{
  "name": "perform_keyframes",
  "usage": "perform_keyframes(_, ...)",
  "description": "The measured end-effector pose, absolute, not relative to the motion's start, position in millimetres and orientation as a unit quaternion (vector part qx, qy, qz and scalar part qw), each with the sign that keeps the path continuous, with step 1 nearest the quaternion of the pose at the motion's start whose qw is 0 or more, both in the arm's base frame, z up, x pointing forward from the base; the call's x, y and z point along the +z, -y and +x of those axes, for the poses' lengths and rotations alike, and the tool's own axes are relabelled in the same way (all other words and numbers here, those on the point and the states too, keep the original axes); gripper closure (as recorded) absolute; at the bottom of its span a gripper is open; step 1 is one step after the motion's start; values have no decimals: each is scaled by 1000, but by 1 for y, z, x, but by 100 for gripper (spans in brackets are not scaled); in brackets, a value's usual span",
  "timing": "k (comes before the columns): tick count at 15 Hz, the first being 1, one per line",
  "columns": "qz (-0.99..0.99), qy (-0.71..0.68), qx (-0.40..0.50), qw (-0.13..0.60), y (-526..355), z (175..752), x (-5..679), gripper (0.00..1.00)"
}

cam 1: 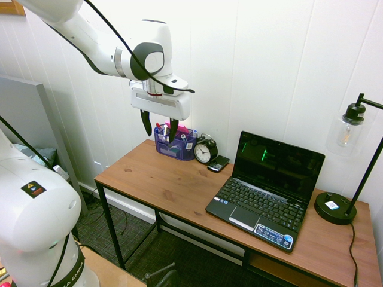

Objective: Close the laptop lid

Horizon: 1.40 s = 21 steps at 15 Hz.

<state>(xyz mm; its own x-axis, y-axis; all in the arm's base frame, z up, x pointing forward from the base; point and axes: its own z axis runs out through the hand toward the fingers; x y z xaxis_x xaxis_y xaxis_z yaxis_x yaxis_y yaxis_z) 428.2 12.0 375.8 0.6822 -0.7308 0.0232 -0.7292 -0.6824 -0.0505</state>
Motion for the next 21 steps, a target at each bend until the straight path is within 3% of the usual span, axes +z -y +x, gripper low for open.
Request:
perform_keyframes(5,-906,-421,-43,17,21,440,394,0)
perform_keyframes(16,-824,-554,-110,32,233,533,426,0)
perform_keyframes(17,-820,-559,-111,38,246,541,422,100)
perform_keyframes(21,-806,-578,-117,48,284,566,406,100)
